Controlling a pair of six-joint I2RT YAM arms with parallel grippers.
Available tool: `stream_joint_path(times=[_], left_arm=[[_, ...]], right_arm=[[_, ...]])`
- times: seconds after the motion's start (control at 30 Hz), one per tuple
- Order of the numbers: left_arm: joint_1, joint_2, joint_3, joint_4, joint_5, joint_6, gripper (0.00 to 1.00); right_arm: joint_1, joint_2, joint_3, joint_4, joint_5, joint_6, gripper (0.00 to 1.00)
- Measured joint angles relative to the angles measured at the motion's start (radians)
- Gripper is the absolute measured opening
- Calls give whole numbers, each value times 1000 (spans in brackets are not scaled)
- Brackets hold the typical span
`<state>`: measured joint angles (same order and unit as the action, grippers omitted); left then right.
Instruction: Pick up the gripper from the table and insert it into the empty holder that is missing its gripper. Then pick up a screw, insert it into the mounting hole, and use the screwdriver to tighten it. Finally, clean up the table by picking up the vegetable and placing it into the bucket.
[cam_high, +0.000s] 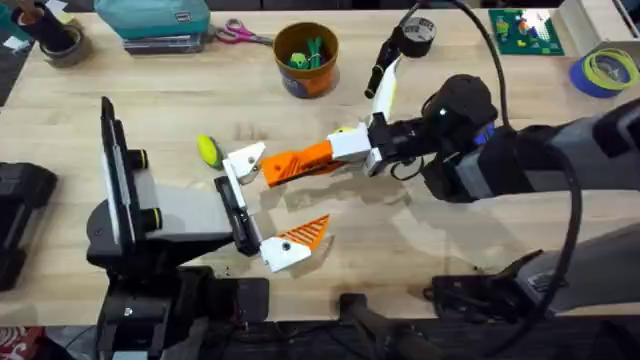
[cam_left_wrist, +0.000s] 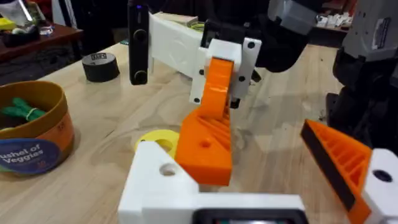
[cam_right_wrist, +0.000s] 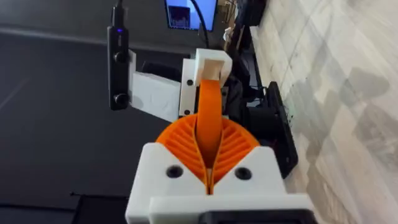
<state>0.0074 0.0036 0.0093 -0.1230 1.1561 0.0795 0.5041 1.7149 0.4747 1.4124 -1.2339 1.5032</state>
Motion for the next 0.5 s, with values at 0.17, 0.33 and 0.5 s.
stream_joint_path(times=[0.17, 0.33, 0.5], left_arm=[[0, 0, 0, 0, 0, 0, 985], [0, 0, 0, 0, 0, 0, 985], [0, 0, 0, 0, 0, 0, 985]], right_arm=[[0, 0, 0, -6, 3, -1, 8], [0, 0, 0, -7, 4, -4, 8], [0, 0, 0, -7, 4, -5, 8]])
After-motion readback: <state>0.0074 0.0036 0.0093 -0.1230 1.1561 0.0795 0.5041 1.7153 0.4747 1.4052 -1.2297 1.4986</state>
